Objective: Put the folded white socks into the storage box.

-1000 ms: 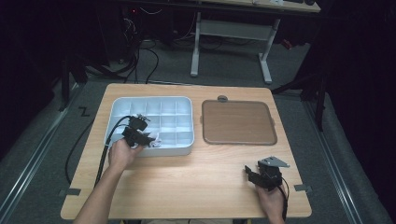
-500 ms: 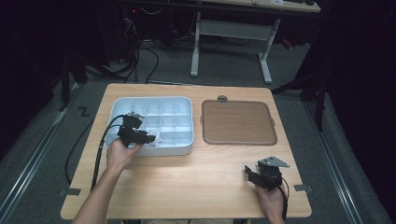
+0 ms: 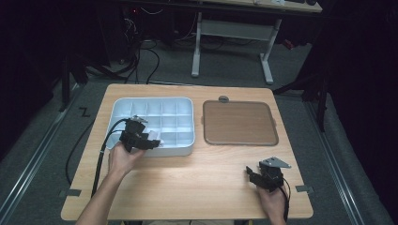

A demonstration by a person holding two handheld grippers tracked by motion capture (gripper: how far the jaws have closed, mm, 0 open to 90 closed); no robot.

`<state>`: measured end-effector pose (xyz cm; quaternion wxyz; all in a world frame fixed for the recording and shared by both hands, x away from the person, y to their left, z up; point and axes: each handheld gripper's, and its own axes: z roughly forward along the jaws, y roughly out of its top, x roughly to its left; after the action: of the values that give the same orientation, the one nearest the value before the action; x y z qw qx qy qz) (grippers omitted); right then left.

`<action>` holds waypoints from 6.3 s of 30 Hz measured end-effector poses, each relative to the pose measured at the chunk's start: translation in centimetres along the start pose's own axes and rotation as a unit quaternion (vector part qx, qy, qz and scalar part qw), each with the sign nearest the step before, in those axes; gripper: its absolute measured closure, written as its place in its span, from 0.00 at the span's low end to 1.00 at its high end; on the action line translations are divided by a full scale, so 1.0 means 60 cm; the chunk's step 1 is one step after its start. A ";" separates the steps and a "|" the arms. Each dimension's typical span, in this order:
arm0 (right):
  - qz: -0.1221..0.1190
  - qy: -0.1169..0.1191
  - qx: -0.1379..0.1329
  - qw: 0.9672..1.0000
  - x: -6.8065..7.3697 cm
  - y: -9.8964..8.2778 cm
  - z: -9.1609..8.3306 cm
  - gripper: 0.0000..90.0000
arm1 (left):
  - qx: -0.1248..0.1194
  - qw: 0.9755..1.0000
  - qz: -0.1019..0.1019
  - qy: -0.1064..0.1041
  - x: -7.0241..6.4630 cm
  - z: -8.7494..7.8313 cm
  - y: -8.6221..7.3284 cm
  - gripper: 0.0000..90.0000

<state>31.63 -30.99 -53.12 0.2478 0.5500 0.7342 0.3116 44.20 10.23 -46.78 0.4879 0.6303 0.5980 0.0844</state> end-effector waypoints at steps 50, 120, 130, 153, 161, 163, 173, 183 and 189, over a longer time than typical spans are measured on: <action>0.000 0.000 0.000 1.000 0.000 0.001 0.001 0.44 | -0.001 1.000 -0.011 0.021 0.011 0.000 0.000 0.50; 0.003 -0.003 -0.001 1.000 0.000 0.001 0.001 0.46 | -0.148 0.986 -0.037 -0.067 0.004 -0.163 -0.016 0.51; 0.003 -0.003 -0.001 1.000 0.000 0.001 0.001 0.46 | -0.150 0.986 -0.037 -0.067 0.007 -0.169 -0.027 0.51; 0.003 -0.003 -0.001 1.000 0.000 0.001 0.001 0.46 | -0.148 0.986 -0.043 -0.064 0.021 -0.172 -0.054 0.49; 0.003 -0.003 -0.001 1.000 0.000 0.001 0.001 0.46 | -0.145 0.986 -0.041 -0.067 0.017 -0.165 -0.064 0.48; 0.003 -0.003 -0.001 1.000 0.000 0.001 0.001 0.46 | -0.141 0.987 -0.040 -0.065 0.018 -0.160 -0.070 0.48; 0.003 -0.003 -0.001 1.000 0.000 0.001 0.001 0.46 | -0.134 0.988 -0.047 -0.059 0.029 -0.152 -0.085 0.47; 0.002 -0.004 -0.001 1.000 0.000 0.001 0.001 0.46 | -0.126 0.989 -0.057 -0.052 0.042 -0.142 -0.104 0.47; 0.002 -0.004 -0.001 1.000 0.000 0.001 0.001 0.46 | -0.123 0.990 -0.057 -0.047 0.046 -0.134 -0.110 0.47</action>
<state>31.70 -30.99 -53.12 0.2503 0.5526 0.7316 0.3111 34.98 15.43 -48.70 0.5932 0.5335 0.5946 0.0997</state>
